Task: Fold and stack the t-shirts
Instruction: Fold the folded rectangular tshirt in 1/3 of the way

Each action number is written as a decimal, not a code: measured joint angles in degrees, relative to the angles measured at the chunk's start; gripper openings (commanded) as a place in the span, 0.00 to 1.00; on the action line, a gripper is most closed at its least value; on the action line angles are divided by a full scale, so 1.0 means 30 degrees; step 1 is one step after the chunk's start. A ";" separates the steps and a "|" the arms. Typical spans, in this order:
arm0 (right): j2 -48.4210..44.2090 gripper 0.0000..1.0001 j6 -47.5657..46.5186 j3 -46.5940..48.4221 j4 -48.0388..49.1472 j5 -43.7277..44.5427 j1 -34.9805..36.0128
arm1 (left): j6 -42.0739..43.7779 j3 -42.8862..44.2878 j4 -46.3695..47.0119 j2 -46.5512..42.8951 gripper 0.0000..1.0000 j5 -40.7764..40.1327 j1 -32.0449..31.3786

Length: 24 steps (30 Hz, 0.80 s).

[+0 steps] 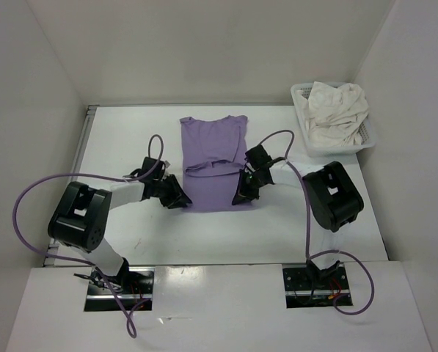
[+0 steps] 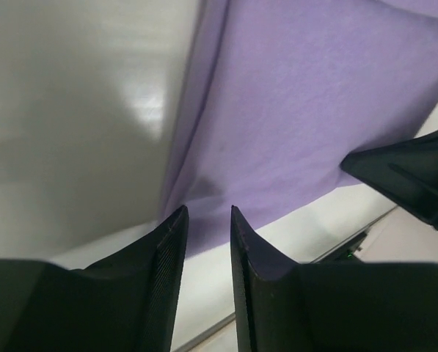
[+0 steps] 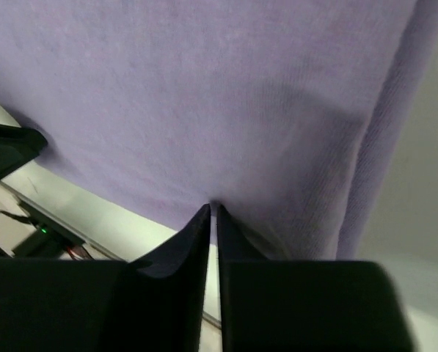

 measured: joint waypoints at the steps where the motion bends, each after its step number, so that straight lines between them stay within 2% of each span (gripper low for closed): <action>1: -0.0109 0.17 -0.0087 0.0036 -0.0357 0.0029 0.0087 | 0.0197 -0.0073 -0.0510 -0.0328 0.38 -0.0102 0.0000; 6: -0.0160 0.19 -0.0911 0.1632 -0.2812 0.0175 0.0124 | 0.1311 0.1479 -0.3912 -0.0758 0.38 -0.1035 0.0000; 8: -0.0153 0.07 -0.1115 0.2834 -0.3293 0.0233 0.0124 | 0.1559 0.2506 -0.4328 -0.0918 0.38 -0.1151 0.0000; 9: -0.0073 0.00 -0.1217 0.3592 -0.3366 0.0255 0.0124 | 0.1523 0.2805 -0.4248 -0.1129 0.38 -0.1107 0.0000; 14: 0.1413 0.00 -0.1413 0.6397 -0.2812 0.0335 0.0131 | 0.0401 0.2608 -0.3242 -0.1566 0.37 -0.0495 -0.0328; 24: 0.5763 0.00 -0.2106 1.0331 -0.2849 0.1668 0.1348 | -0.1508 0.2295 -0.1501 0.0648 0.37 -0.0204 -0.3701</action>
